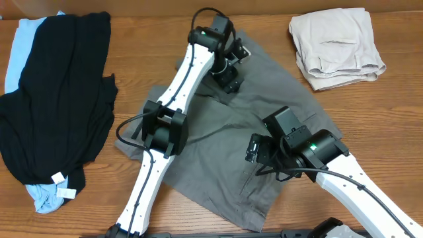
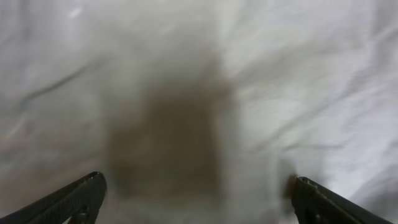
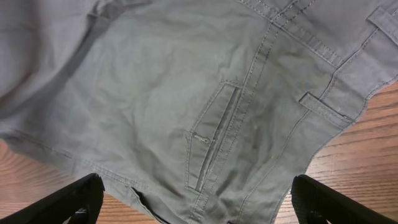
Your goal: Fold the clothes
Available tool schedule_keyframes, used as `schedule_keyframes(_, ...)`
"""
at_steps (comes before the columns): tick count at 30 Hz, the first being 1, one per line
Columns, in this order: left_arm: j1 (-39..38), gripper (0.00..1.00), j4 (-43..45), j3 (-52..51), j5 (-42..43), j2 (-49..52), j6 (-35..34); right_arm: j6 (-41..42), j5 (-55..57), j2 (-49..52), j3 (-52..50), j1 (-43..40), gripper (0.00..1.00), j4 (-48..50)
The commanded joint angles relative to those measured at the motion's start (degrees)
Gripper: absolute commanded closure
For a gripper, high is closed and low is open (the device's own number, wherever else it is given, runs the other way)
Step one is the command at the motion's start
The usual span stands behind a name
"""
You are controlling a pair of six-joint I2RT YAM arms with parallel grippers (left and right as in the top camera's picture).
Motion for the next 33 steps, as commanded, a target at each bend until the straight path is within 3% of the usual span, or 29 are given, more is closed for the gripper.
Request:
schedule_keyframes(1, -0.4, 0.01, 0.2, -0.2, 1.5, 0.9, 3.4, -0.4, 0.7, 0.4, 1.1, -0.2, 0.0, 0.3)
schedule_keyframes(23, -0.9, 0.0, 6.7, -13.2, 0.9, 0.9, 3.3, -0.4, 2.2, 0.4, 1.1, -0.2, 0.0, 1.0)
schedule_keyframes(33, 0.8, 0.0, 11.8, -16.4, -8.3, 0.9, -9.4, -0.4, 2.2, 0.4, 1.1, -0.2, 0.0, 1.1)
